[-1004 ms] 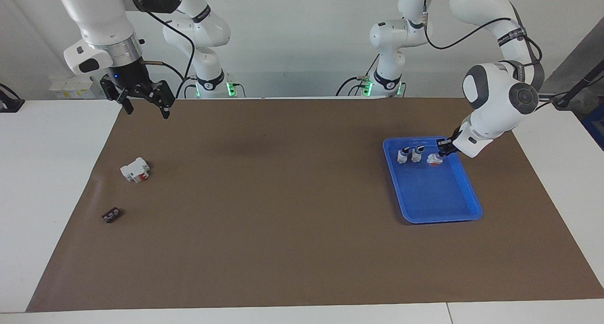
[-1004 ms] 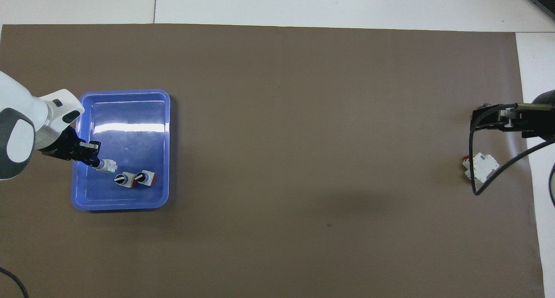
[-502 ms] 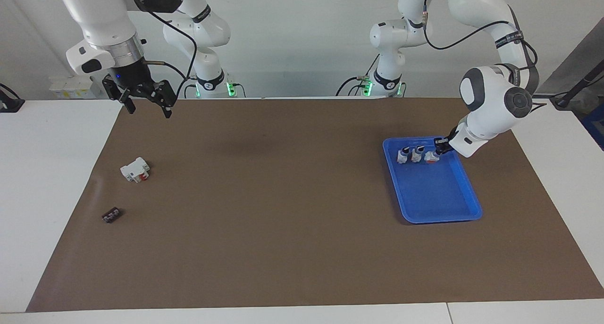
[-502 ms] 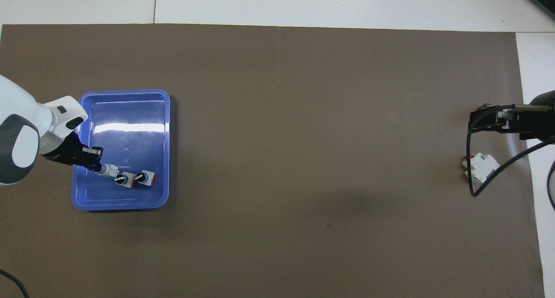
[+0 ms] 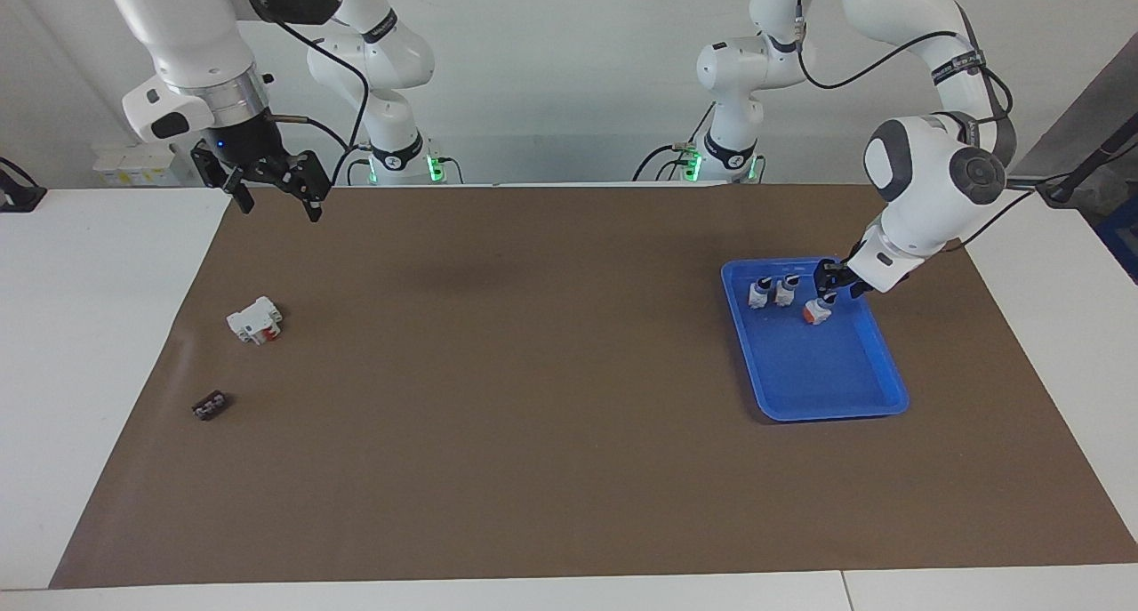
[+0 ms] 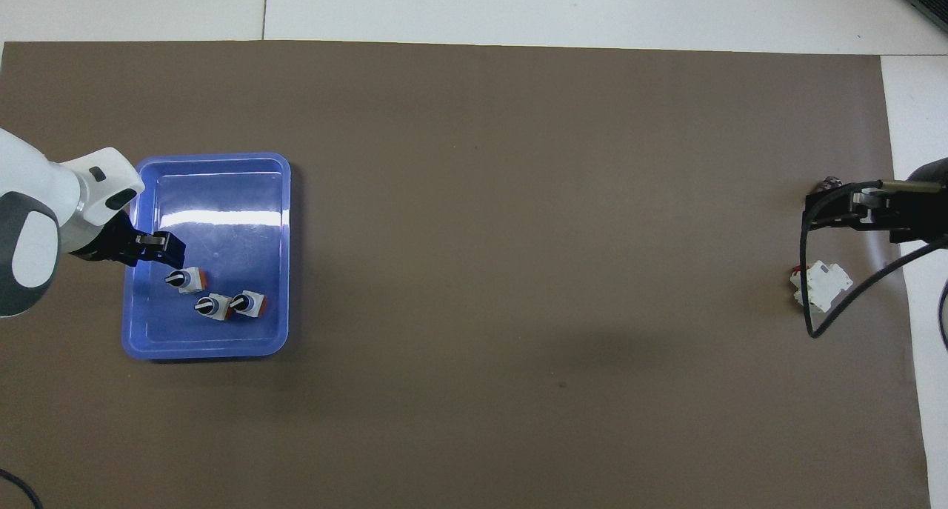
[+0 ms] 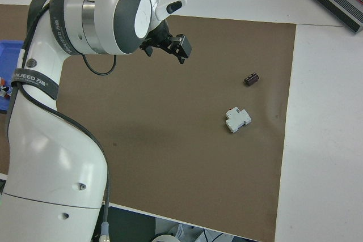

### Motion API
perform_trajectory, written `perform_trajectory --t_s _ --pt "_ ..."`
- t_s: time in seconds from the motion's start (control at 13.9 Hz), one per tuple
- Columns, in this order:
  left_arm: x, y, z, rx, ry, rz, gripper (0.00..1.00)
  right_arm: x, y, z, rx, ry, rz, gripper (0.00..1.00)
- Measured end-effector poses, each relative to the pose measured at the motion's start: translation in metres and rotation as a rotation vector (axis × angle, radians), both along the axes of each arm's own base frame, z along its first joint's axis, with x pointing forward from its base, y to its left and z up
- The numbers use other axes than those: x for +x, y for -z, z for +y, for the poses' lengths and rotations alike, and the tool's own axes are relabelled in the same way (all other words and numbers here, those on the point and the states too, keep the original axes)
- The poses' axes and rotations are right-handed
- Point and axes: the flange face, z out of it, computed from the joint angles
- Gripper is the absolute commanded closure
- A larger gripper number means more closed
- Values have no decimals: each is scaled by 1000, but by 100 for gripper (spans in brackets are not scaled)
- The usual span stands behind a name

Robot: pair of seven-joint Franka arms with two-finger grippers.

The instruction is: Turn and place switch with both arms

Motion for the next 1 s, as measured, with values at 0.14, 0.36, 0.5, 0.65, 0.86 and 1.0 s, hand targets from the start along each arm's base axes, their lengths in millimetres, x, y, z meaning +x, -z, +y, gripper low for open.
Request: perform_trajectory --t_s 0.14,0.36,0.5,0.65,0.86,1.0 --pt "4 -25 -4 -1 27 -49 10 0 0 0 0 1 1 0" --pt "6 -52 -17 -1 63 -103 2 0 0 -3 0 5 1 0" --pt "7 -78 -35 -1 96 -154 2 0 -1 -4 1 7 -1 0" --pt "1 -110 -47 0 117 -211 1 -1 -2 -3 1 6 -2 0" --pt "-10 -142 -59 0 139 -270 0 -1 -2 -3 1 5 -2 0" --pt "-10 -160 -64 -2 146 -294 0 -1 -2 -3 1 5 -2 0"
